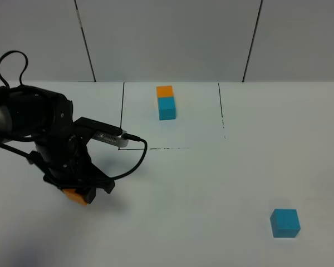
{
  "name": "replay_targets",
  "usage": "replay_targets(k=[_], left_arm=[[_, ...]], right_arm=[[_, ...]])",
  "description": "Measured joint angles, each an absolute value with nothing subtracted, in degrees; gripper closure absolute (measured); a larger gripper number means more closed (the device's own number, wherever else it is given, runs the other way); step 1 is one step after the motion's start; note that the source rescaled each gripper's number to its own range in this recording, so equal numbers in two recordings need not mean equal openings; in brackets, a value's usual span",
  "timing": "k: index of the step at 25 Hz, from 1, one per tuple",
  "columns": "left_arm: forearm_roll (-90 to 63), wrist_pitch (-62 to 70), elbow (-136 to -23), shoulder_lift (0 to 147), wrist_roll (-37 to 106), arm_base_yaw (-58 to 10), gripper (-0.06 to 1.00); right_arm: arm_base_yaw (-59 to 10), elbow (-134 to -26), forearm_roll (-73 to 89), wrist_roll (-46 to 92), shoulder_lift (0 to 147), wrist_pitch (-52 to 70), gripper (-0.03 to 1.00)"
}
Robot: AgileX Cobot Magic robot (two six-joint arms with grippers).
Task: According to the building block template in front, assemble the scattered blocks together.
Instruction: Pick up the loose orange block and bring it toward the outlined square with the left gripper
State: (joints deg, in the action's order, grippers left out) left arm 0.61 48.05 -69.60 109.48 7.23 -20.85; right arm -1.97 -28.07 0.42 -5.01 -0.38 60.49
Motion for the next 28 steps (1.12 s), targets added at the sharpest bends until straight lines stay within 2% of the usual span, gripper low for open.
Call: replay_targets(k=[7, 19, 28], left_arm=[[0.9, 51.0, -80.0, 112.8, 29.7, -25.9, 0.94], [1.2, 63.6, -108.0, 132.0, 42.5, -34.6, 0.94], [1.0, 66.2, -118.7, 139.6, 49.1, -38.8, 0.94]], right_arm=[[-2.0, -28.1, 0.4, -5.0, -0.4, 60.5, 0.15], [-2.0, -28.1, 0.4, -5.0, -0.4, 60.5, 0.15], [-2.0, -28.1, 0.4, -5.0, -0.4, 60.5, 0.15]])
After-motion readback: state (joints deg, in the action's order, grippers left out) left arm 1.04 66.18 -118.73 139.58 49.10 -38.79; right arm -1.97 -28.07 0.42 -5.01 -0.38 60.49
